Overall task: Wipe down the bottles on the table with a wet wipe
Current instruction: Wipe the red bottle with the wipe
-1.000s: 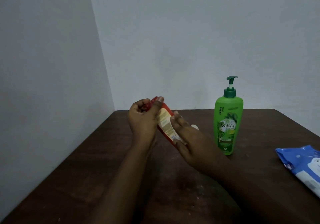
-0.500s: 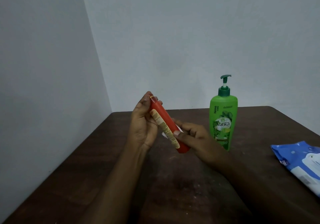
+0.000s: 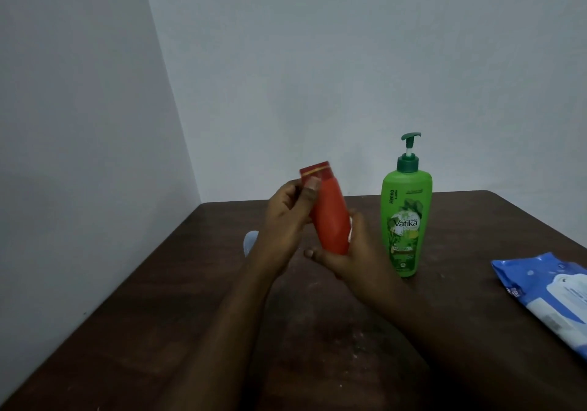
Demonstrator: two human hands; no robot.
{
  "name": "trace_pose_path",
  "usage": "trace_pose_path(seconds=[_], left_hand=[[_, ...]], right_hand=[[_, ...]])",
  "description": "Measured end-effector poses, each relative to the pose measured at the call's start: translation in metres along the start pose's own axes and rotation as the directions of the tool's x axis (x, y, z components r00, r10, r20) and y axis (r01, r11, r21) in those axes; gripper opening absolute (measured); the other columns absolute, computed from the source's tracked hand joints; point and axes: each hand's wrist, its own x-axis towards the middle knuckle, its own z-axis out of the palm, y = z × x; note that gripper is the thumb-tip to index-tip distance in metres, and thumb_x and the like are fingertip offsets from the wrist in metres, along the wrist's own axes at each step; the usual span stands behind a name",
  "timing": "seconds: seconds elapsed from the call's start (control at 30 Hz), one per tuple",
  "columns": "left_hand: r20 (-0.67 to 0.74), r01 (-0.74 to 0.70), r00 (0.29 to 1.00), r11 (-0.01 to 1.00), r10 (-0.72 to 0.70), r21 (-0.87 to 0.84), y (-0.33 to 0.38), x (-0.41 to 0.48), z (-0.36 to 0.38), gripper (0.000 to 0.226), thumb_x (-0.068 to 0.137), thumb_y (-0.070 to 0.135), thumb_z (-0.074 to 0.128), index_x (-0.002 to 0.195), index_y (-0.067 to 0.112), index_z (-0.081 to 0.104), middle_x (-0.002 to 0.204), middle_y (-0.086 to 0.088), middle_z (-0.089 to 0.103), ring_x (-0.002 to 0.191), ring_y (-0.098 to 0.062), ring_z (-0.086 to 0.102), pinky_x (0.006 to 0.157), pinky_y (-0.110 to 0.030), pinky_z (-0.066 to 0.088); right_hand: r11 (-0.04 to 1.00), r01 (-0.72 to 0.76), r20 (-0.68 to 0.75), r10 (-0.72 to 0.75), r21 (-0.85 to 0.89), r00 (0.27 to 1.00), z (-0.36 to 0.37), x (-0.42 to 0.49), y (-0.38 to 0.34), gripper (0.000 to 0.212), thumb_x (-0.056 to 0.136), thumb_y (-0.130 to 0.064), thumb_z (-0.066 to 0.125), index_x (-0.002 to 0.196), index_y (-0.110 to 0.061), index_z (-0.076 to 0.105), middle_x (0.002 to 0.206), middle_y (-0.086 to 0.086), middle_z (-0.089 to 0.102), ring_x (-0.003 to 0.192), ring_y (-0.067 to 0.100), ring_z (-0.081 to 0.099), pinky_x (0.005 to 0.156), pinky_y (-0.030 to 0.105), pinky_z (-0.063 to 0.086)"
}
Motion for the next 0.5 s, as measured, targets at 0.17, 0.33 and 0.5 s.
trace_pose_path(seconds=[0.17,0.33,0.5], left_hand=[[0.023,-0.018,1.0,0.997,0.016,0.078,-0.011,0.005,-0.006,0.04,0.089,0.015,0.081,0.127,0.014,0.068,0.114,0.002,0.078,0.106,-0.011,0.074,0.09,-0.028,0.061],[-0.063,0.019,0.998,0.994,-0.026,-0.109,-0.02,0.014,-0.01,0.036,0.098,0.009,0.069,0.133,0.015,0.065,0.124,-0.001,0.076,0.115,-0.015,0.072,0.096,-0.036,0.061],[-0.104,0.052,0.991,0.968,-0.08,-0.247,-0.029,0.02,-0.007,0.029,0.102,0.009,0.062,0.128,0.021,0.065,0.121,0.001,0.076,0.116,-0.018,0.072,0.094,-0.039,0.06]], right_hand=[[0.998,0.03,0.014,-0.03,0.05,0.999,-0.006,0.003,0.005,0.082,0.07,-0.046,0.091,0.132,-0.034,0.039,0.115,-0.005,0.061,0.097,0.013,0.066,0.072,0.036,0.061],[1.0,0.018,0.228,-0.022,0.019,0.973,-0.004,0.004,0.011,0.061,0.08,-0.048,0.08,0.131,-0.034,0.049,0.116,-0.006,0.067,0.101,0.012,0.07,0.086,0.042,0.061],[0.996,-0.08,0.447,0.083,-0.024,0.891,-0.023,0.01,0.011,0.023,0.093,-0.022,0.075,0.109,-0.008,0.067,0.085,0.011,0.078,0.074,0.027,0.076,0.064,0.032,0.061]])
